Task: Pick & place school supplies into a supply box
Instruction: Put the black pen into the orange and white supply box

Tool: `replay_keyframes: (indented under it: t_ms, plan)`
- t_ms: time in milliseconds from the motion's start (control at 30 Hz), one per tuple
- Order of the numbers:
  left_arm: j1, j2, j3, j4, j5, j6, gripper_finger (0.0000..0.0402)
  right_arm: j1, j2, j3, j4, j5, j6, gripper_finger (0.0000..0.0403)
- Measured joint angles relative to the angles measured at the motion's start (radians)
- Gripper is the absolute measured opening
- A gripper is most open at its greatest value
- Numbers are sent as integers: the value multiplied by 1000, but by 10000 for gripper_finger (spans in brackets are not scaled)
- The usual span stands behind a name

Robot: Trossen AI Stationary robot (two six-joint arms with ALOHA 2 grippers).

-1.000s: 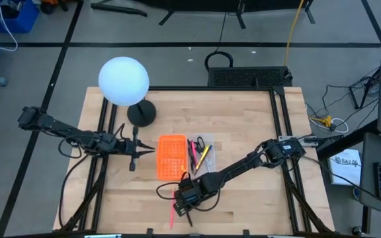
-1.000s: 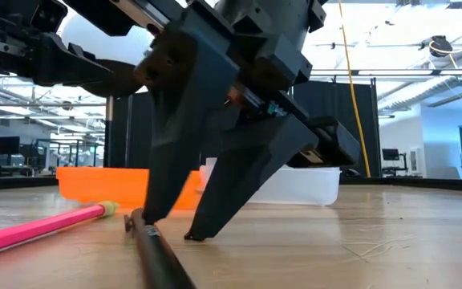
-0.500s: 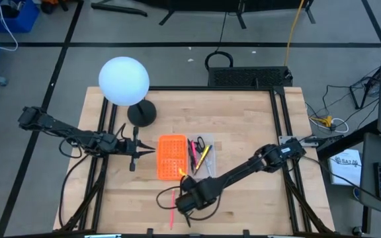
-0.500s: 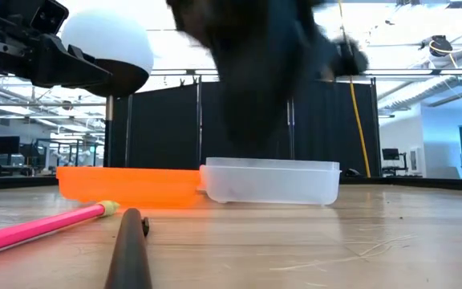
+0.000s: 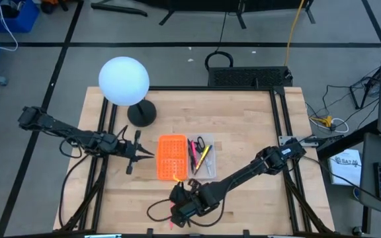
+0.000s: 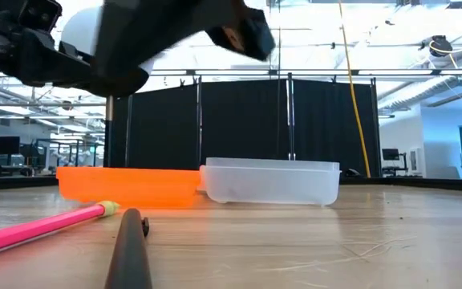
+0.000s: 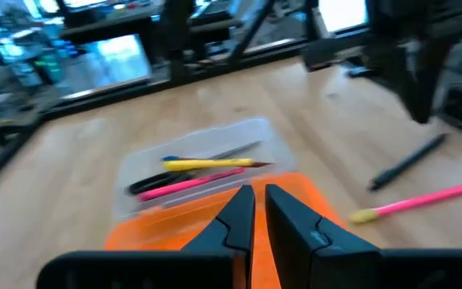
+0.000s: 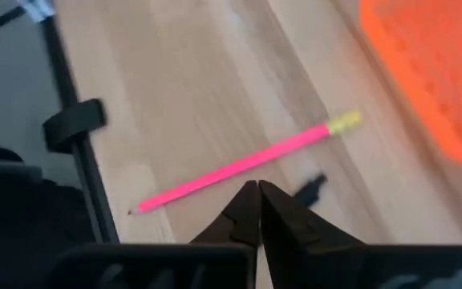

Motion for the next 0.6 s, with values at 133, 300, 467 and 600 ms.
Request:
replay_keyframes:
  t_ms: [133,300,467,600]
  plan:
    - [-7,0,0,-1,32,-36,42,24,-23,0,-1,72,-177,1]
    - [-27,2,0,0,25,-77,42,56,-107,-1,-210,247,-261,1]
    - [-38,2,0,9,24,-80,42,103,-295,-145,-165,372,-388,0]
    - [-39,2,0,21,24,-69,42,124,-506,-424,-7,416,-492,0]
